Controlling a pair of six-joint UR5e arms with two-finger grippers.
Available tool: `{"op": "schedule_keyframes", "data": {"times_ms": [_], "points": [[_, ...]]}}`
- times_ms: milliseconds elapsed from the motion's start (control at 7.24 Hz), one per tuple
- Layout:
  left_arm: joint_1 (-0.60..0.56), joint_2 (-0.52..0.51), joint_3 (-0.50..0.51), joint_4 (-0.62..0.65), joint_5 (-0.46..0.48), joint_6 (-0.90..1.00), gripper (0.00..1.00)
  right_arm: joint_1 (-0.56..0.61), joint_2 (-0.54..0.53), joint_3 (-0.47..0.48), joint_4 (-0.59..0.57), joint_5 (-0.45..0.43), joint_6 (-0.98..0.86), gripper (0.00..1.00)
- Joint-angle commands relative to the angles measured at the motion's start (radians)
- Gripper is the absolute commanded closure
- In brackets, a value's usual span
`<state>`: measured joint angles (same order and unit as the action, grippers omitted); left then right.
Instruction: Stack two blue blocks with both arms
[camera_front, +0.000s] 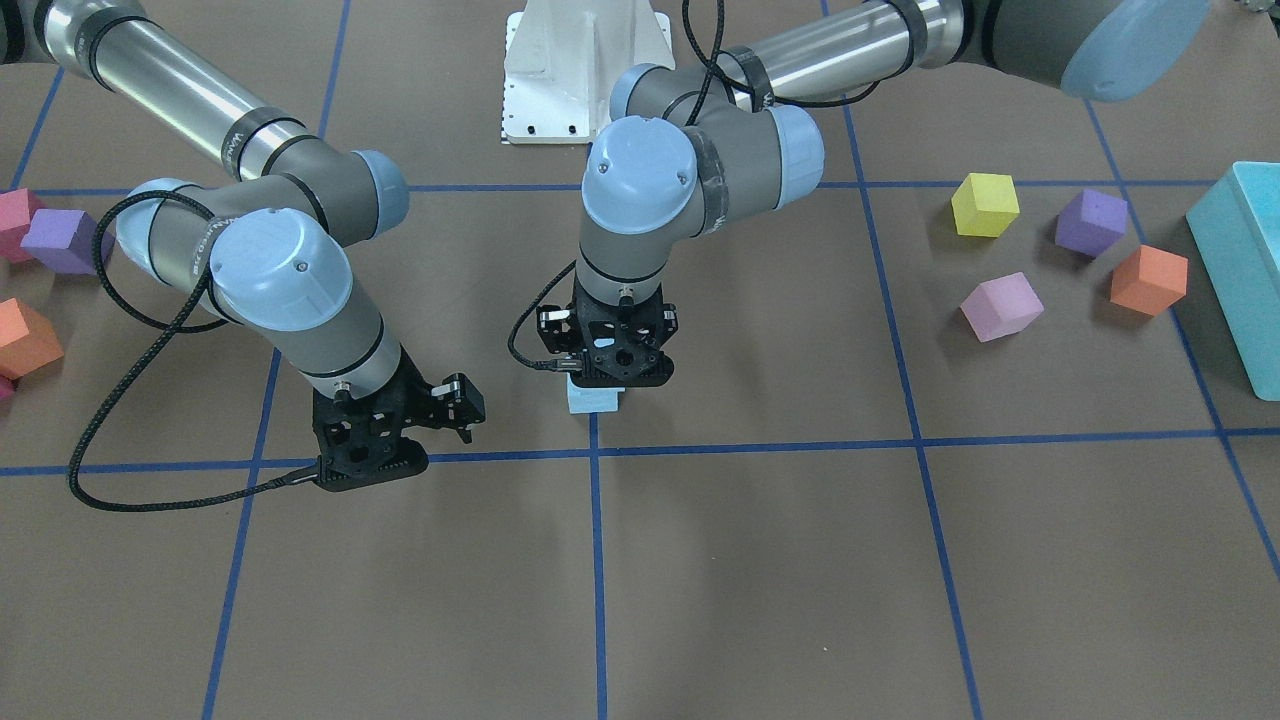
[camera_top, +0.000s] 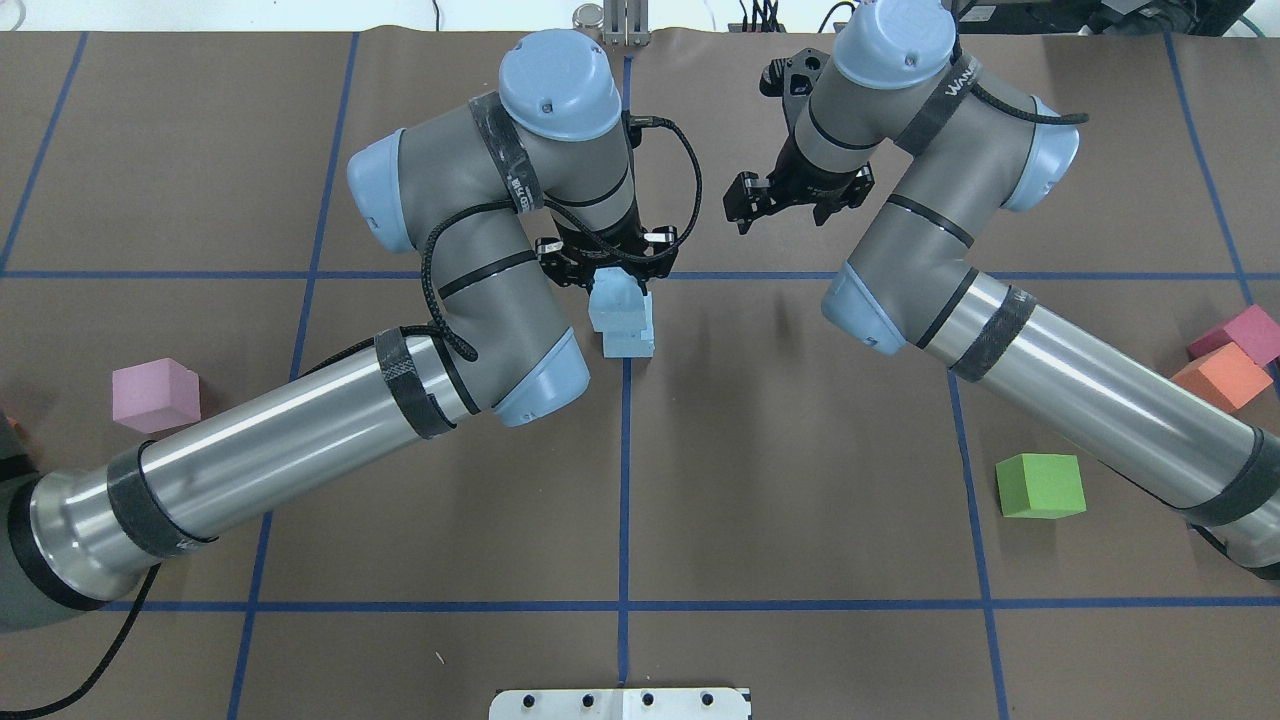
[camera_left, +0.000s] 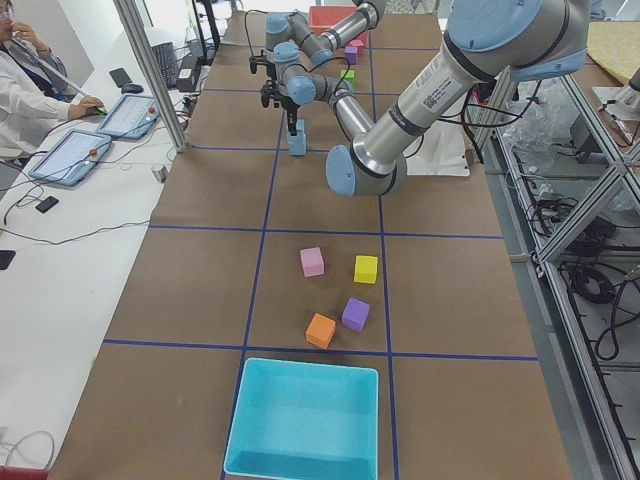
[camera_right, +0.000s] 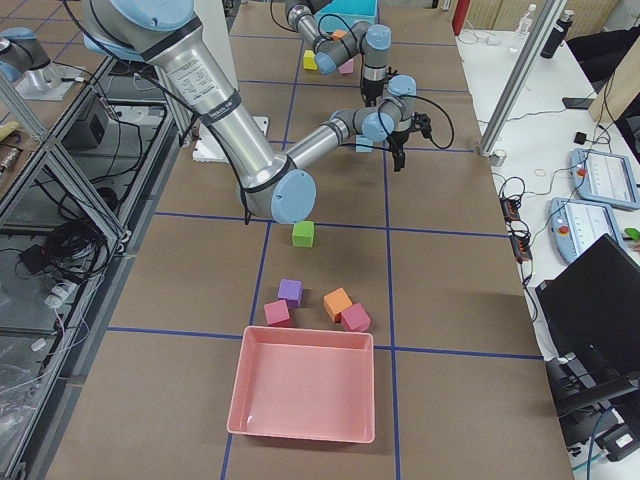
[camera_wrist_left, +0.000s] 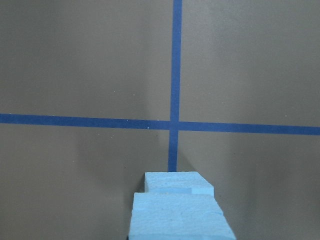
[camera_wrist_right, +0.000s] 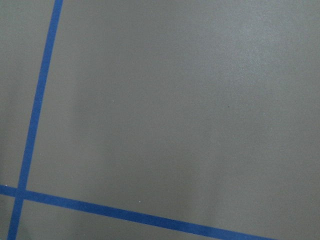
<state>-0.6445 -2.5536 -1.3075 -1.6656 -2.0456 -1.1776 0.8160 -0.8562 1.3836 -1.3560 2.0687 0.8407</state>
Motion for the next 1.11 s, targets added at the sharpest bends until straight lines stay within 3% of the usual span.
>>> {"op": "schedule_keyframes", "data": {"times_ms": [0, 138, 276, 691, 967], "points": [[0.003, -0.001, 0.011, -0.016, 0.008, -0.001, 0.41, 0.000, -0.001, 0.000, 0.000, -0.001, 0.000, 0.00], [0.005, -0.001, 0.010, -0.016, 0.008, -0.001, 0.37, 0.000, -0.003, 0.000, 0.000, -0.001, 0.000, 0.00], [0.005, 0.001, 0.007, -0.016, 0.010, 0.002, 0.03, 0.000, -0.003, 0.000, 0.000, -0.001, 0.000, 0.00], [0.003, 0.001, 0.001, -0.016, 0.015, 0.003, 0.01, 0.000, -0.001, 0.002, 0.002, 0.001, 0.000, 0.00], [-0.027, 0.010, -0.042, -0.005, 0.004, 0.012, 0.01, 0.069, -0.041, 0.066, 0.000, 0.025, -0.050, 0.00]]}}
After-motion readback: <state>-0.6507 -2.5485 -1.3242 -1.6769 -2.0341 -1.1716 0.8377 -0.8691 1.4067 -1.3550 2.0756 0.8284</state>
